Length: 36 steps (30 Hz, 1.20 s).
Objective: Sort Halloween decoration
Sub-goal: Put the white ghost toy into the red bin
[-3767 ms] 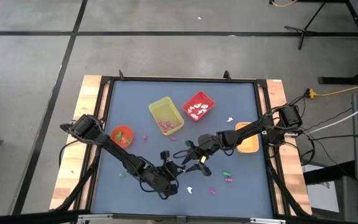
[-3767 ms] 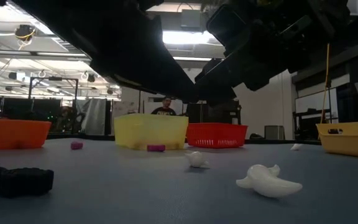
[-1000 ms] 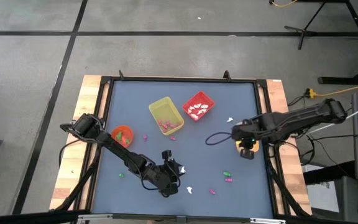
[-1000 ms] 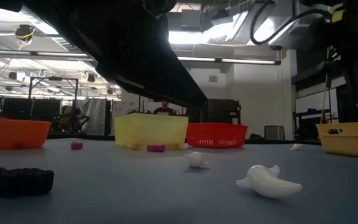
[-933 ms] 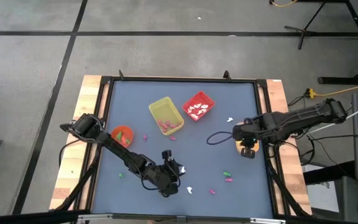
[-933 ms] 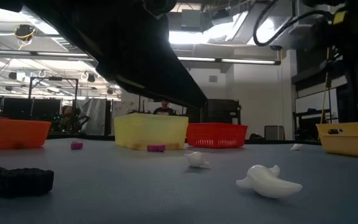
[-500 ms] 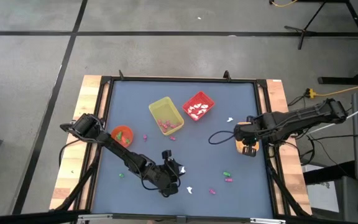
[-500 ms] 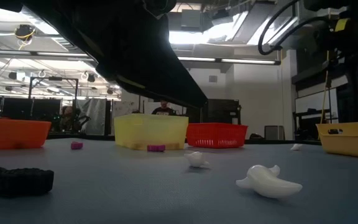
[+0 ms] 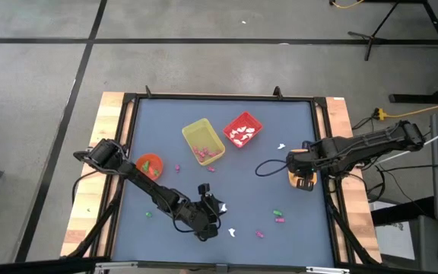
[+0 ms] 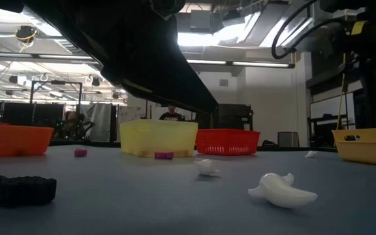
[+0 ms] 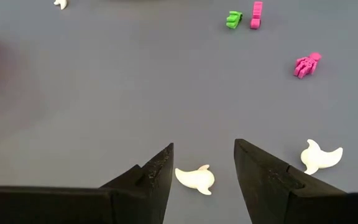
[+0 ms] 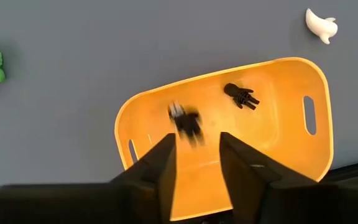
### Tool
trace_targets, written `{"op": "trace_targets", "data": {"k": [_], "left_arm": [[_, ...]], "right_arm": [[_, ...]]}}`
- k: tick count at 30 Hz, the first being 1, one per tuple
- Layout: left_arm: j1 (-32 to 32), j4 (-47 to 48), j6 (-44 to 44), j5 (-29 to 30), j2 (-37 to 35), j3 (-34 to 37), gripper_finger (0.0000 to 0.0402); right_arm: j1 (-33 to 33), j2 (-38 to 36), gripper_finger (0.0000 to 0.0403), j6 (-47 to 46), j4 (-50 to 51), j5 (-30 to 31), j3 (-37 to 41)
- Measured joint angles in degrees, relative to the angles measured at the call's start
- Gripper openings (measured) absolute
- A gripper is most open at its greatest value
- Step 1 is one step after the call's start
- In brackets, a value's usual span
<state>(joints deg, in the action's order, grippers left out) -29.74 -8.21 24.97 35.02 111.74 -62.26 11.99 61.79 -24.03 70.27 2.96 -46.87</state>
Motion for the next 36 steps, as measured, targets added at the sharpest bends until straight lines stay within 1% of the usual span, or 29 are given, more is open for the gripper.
{"op": "trace_targets", "data": {"k": [5,10,31,36], "left_arm": [[0.0,0.0,0.0,0.0,0.0,0.0,0.0153],[0.0,0.0,0.0,0.0,0.0,0.0,0.0154],[0.0,0.0,0.0,0.0,0.0,0.0,0.0153],[0.0,0.0,0.0,0.0,0.0,0.0,0.0153]], "right_arm": [[0.0,0.0,0.0175,0.0,0.2,0.0,0.0],[0.0,0.0,0.0201,-0.1,0.1,0.0,0.0],[0.0,0.0,0.0205,-0.1,0.1,-0.5,0.0],[0.0,0.0,0.0205,1.8,-0.5,-0.5,0.0]]}}
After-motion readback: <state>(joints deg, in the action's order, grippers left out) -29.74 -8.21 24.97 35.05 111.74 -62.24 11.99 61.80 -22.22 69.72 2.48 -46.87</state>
